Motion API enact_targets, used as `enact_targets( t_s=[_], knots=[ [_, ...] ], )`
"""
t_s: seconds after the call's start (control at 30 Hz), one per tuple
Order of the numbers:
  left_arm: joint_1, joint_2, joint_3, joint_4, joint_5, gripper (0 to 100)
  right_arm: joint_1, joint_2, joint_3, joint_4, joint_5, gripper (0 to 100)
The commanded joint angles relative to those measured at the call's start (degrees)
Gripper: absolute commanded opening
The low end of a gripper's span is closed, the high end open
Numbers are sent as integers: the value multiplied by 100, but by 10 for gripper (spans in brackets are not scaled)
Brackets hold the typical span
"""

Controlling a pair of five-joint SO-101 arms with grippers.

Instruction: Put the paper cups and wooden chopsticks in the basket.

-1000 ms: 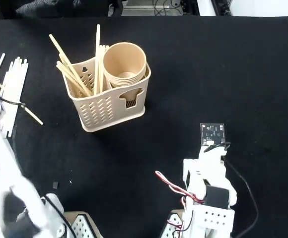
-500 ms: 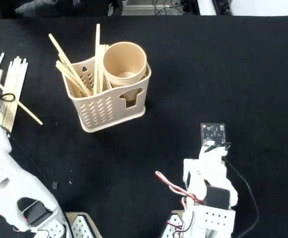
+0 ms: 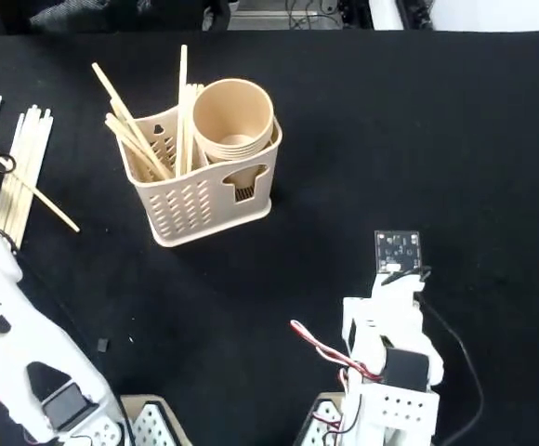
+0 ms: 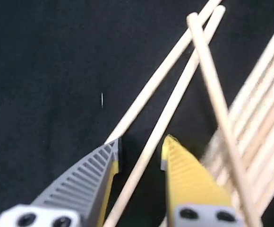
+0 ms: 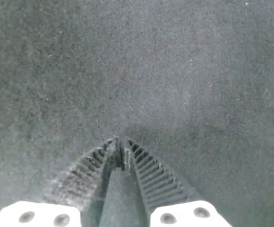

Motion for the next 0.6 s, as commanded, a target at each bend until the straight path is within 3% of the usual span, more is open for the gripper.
enact_targets(
  t_s=[0.0,0.57],
  knots=[
    [-119,1090,-1051,457,-70,95,-62,-382,-48,18,0,13],
    [-101,3174,-4831,2576,-62,29,-62,-382,-48,18,0,13]
  ],
)
